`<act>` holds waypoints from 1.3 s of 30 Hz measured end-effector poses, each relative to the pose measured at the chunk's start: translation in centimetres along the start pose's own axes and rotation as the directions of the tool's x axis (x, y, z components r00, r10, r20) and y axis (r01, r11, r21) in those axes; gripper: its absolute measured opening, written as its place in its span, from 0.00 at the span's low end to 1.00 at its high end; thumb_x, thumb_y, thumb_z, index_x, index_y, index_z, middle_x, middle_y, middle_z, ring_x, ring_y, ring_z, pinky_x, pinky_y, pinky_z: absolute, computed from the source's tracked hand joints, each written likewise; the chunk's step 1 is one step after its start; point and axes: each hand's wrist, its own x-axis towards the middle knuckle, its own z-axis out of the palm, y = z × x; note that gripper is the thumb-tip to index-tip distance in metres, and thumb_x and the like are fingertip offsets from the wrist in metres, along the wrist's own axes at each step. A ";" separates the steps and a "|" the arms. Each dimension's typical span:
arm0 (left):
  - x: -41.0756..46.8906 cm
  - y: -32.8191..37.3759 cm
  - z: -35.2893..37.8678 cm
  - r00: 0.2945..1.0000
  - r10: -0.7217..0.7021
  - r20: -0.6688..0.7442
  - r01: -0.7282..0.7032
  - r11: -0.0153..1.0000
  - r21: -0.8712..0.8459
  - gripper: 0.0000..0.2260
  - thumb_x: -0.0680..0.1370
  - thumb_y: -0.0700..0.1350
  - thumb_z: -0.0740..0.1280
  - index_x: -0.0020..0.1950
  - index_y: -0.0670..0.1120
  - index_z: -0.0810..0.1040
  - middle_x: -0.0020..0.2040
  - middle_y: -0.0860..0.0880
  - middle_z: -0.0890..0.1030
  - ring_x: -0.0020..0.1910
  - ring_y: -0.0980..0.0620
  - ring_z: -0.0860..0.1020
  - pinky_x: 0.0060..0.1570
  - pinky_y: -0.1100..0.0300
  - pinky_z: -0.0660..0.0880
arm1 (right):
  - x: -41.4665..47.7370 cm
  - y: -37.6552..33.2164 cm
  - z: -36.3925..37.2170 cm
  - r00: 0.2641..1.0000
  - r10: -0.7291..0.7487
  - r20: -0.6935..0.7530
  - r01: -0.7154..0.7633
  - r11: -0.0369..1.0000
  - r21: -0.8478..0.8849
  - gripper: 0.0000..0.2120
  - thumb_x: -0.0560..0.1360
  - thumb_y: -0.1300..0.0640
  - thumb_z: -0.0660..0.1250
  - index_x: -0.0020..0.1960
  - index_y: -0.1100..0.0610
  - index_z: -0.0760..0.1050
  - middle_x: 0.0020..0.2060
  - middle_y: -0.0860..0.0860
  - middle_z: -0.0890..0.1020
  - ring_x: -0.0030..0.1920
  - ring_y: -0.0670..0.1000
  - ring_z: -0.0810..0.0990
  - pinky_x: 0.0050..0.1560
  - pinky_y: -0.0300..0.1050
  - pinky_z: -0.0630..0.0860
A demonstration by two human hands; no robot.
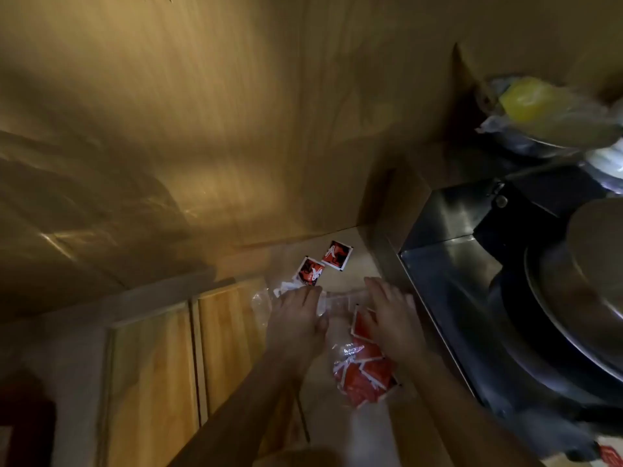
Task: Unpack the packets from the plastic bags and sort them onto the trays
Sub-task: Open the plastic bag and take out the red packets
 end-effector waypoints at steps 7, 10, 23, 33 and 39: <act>1.5 -1.2 2.7 0.964 -0.075 0.257 0.023 0.979 0.200 0.24 0.81 0.53 0.47 0.76 0.50 0.50 0.78 0.48 0.54 0.77 0.48 0.49 0.75 0.49 0.41 | 3.0 1.9 2.2 0.975 -0.055 0.214 0.063 0.997 -0.033 0.27 0.78 0.50 0.54 0.75 0.51 0.52 0.76 0.49 0.56 0.76 0.48 0.52 0.74 0.52 0.51; 1.6 -1.7 3.7 0.946 -0.099 0.308 0.023 0.970 0.240 0.24 0.81 0.50 0.49 0.76 0.49 0.49 0.78 0.47 0.54 0.77 0.45 0.47 0.76 0.42 0.43 | 3.1 2.7 2.9 0.966 -0.036 0.255 0.047 0.998 -0.038 0.28 0.78 0.48 0.54 0.75 0.50 0.50 0.76 0.49 0.55 0.76 0.49 0.52 0.74 0.54 0.50; 0.6 -0.4 1.8 0.982 0.006 0.187 -0.037 0.986 0.162 0.13 0.79 0.45 0.55 0.62 0.44 0.72 0.63 0.45 0.75 0.64 0.46 0.68 0.67 0.52 0.57 | 2.4 2.1 1.8 0.979 -0.075 0.191 0.075 0.997 0.008 0.08 0.75 0.57 0.61 0.51 0.53 0.77 0.52 0.49 0.77 0.56 0.50 0.73 0.62 0.47 0.68; -4.5 1.3 -3.4 0.999 0.052 0.014 -0.046 0.955 -0.292 0.13 0.78 0.49 0.56 0.46 0.44 0.77 0.45 0.45 0.82 0.43 0.47 0.79 0.38 0.59 0.70 | -1.2 0.5 -3.3 0.961 -0.128 0.245 0.063 0.964 0.258 0.16 0.70 0.67 0.66 0.29 0.50 0.71 0.31 0.46 0.73 0.38 0.49 0.76 0.39 0.39 0.71; -7.6 3.3 -6.7 0.985 0.121 0.119 -0.085 0.959 -0.269 0.03 0.76 0.43 0.62 0.45 0.48 0.75 0.47 0.49 0.81 0.41 0.54 0.74 0.42 0.59 0.72 | -3.7 -1.9 -5.0 0.928 -0.196 0.316 0.172 0.980 0.101 0.16 0.69 0.61 0.69 0.26 0.49 0.70 0.32 0.46 0.74 0.39 0.47 0.77 0.44 0.46 0.77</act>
